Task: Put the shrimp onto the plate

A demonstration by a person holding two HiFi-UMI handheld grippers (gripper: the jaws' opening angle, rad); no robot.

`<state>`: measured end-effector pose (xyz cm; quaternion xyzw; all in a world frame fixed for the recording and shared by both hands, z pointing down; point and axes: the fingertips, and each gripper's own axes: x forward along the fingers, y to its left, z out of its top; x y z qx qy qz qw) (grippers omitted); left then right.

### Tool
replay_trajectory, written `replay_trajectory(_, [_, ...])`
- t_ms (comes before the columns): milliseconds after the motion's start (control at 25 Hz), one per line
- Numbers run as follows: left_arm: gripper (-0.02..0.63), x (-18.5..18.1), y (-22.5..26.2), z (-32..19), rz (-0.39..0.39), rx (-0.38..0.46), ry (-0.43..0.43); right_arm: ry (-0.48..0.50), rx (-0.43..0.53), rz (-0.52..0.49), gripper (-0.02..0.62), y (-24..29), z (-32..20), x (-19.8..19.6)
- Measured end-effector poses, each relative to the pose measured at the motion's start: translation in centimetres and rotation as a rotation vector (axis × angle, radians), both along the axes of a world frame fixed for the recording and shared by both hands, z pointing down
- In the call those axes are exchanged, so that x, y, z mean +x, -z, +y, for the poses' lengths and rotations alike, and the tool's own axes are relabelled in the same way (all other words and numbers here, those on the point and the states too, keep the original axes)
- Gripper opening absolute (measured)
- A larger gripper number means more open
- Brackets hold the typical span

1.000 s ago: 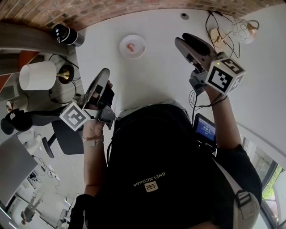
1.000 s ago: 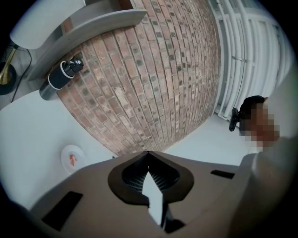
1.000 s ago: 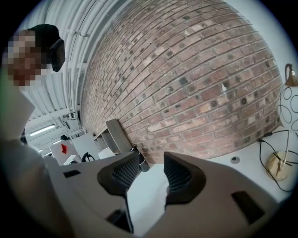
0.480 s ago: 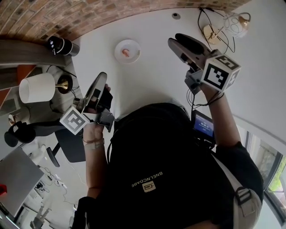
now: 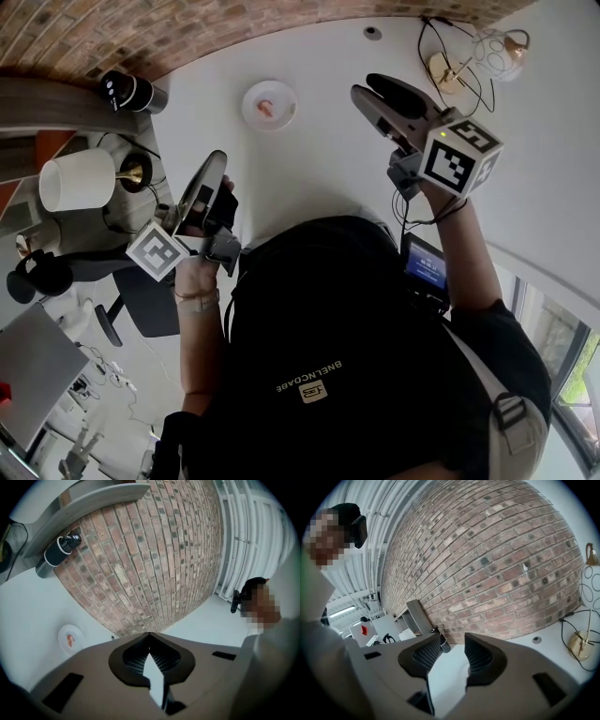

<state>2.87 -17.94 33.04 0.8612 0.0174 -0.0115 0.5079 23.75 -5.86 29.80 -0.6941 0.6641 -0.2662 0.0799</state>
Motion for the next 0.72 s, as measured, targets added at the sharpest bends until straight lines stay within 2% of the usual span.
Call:
replay_trajectory(440, [-0.008,-1.2,-1.8,-0.8,-0.001,0.006,0.000,0.006,-0.008,-0.027,0.166,-0.8,-0.4,0.1])
replay_trajectory(720, [-0.008,1.2,1.9,1.3,-0.010,-0.029,-0.003,0.012,-0.009,-0.037,0.166,-1.0,-0.2,-0.3])
